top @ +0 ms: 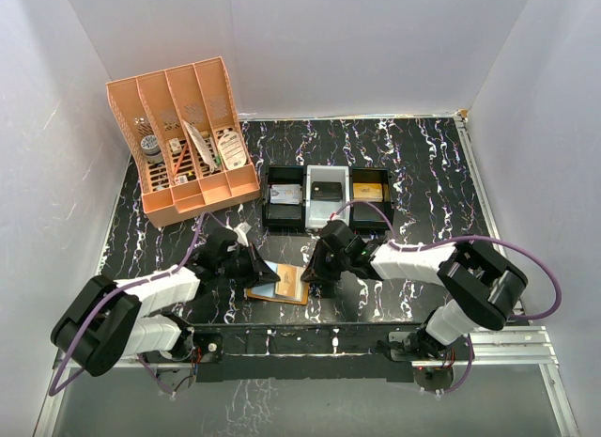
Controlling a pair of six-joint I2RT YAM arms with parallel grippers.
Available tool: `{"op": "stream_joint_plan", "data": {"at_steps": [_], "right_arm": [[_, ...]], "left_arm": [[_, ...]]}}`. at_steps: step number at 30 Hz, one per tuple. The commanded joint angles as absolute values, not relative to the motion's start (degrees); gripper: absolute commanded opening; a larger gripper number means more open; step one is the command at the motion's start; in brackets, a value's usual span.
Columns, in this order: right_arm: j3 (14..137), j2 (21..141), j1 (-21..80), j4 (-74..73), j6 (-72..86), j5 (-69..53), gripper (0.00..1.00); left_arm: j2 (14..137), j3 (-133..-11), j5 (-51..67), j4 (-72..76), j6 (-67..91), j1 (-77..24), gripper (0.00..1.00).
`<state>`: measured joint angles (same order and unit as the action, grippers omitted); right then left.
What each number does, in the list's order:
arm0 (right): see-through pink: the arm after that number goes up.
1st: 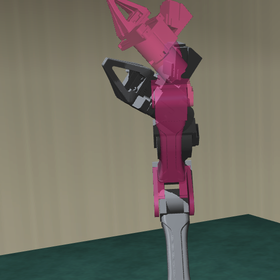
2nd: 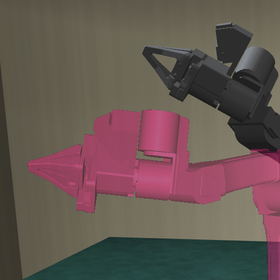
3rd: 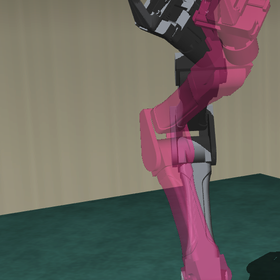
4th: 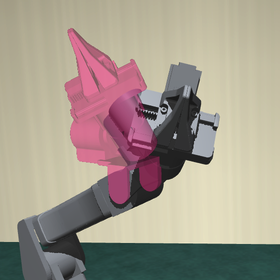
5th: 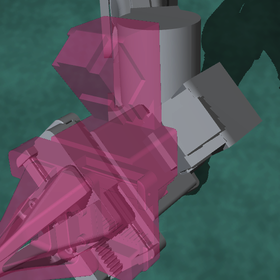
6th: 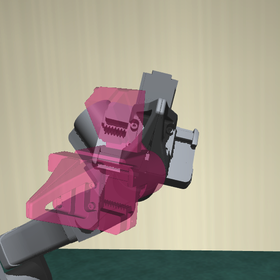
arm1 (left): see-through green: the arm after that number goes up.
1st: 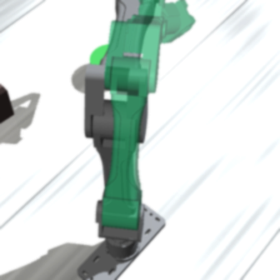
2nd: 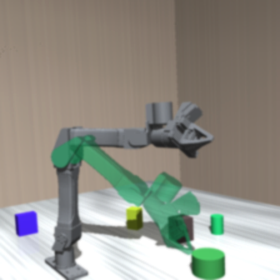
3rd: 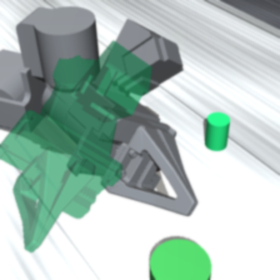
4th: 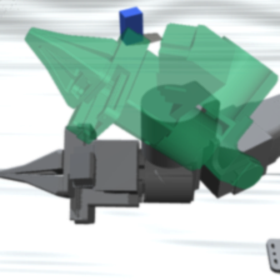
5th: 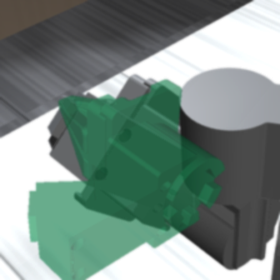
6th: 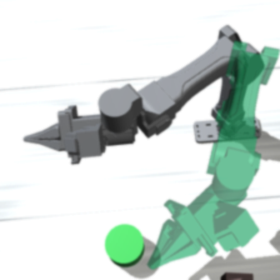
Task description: Take the credit cards out of the card holder
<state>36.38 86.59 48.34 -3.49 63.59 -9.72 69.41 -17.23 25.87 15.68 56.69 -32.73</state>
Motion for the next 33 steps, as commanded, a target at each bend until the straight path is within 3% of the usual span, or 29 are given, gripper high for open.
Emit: {"op": "stream_joint_plan", "data": {"at_steps": [1, 5, 11, 18, 33], "right_arm": [[40.97, 82.85, 48.32, -4.75, 59.54, -8.4, 0.19], [43.32, 82.4, 48.34, -2.43, 56.95, -11.2, 0.25], [44.7, 90.74, 48.79, 5.21, 57.51, -19.36, 0.26], [43.9, 93.52, 48.87, -3.4, 58.51, -13.0, 0.23], [42.62, 92.69, 48.76, -5.11, 58.87, -10.04, 0.22]], "left_arm": [[69.95, -18.86, 27.37, 15.82, 55.88, -32.48, 0.0], [69.56, -19.13, 26.99, 15.2, 55.56, -32.47, 0.0], [69.71, -19.71, 26.97, 14.51, 54.87, -32.52, 0.0], [67.51, -22.63, 22.64, 5.93, 50.5, -32.48, 0.0], [63.58, -24.58, 15.5, -2.3, 47.43, -32.49, 0.0]]}}
